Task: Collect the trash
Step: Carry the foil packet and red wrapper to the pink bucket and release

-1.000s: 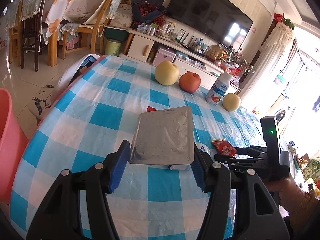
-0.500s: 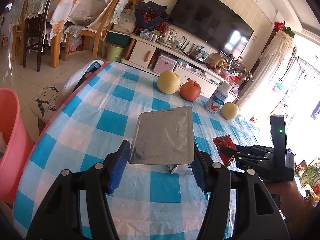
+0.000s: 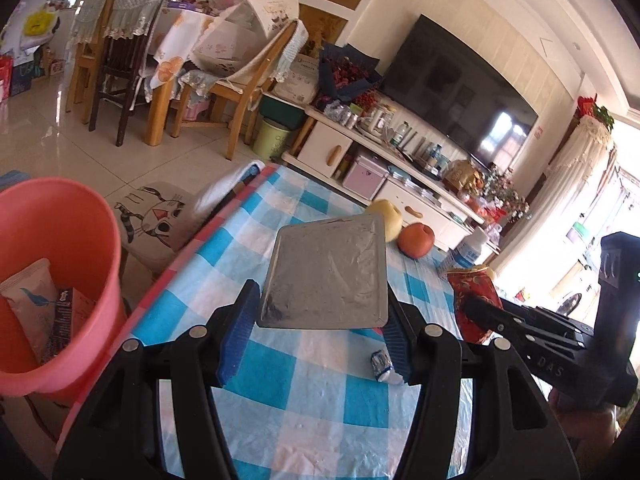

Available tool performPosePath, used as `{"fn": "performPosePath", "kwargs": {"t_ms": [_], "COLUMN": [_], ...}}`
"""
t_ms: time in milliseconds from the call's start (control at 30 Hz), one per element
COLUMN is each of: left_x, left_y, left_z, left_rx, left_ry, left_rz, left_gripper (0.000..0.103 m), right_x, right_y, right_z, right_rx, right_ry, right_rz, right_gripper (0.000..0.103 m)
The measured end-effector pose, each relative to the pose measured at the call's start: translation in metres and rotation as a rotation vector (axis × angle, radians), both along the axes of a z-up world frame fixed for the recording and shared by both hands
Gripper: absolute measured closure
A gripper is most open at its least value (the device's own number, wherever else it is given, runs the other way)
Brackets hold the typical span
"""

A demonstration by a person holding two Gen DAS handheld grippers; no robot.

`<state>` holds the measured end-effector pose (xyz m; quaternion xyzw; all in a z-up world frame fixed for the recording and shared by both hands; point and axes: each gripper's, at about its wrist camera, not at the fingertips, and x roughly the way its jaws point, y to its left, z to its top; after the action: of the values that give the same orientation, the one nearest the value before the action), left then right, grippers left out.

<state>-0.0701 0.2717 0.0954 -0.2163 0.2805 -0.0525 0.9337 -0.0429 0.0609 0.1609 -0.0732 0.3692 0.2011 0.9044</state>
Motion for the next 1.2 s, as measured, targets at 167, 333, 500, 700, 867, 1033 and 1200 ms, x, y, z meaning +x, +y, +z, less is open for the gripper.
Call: {"fn": "performPosePath", "kwargs": {"t_ms": [167,333,500,700,867,1033,1200], "left_x": [-0.013,-0.032,-0.045,-0.048,-0.047,-0.045,-0.030], "left_y": [0.045,0.109,0.165,0.194,0.196,0.180,0.163], "left_z": [0.008,0.005,-0.013,-0.033,-0.034,-0.030,-0.021], "left_rx": [-0.008,-0.070,-0.179,-0.258,-0.227,-0.151,-0.065], "left_ry": [-0.029,-0.020,0.046,0.135,0.153,0.133,0.156], "left_rz": [0.207,0.465,0.654,0.767,0.804,0.780,0.680], "left_gripper": [0.044,0.044,0.044,0.021,0.016,0.012,0.006], "right_x": [-0.010,-0.014,-0.013,0.006,0.005,0.000,-0.012], "right_y": [0.073,0.152,0.219,0.267,0.250,0.218,0.186], "right_z": [0.013,0.021,0.023,0.000,-0.009,-0.014,-0.013], "right_rx": [0.068,0.117,0.135,0.126,0.162,0.100,0.026], "right_ry": [0.004,0.021,0.027,0.088,0.079,0.032,0.000], "right_rz": [0.146,0.288,0.384,0.387,0.314,0.257,0.229], "right_gripper": [0.074,0.074,0.074,0.063,0.030,0.016,0.013]}}
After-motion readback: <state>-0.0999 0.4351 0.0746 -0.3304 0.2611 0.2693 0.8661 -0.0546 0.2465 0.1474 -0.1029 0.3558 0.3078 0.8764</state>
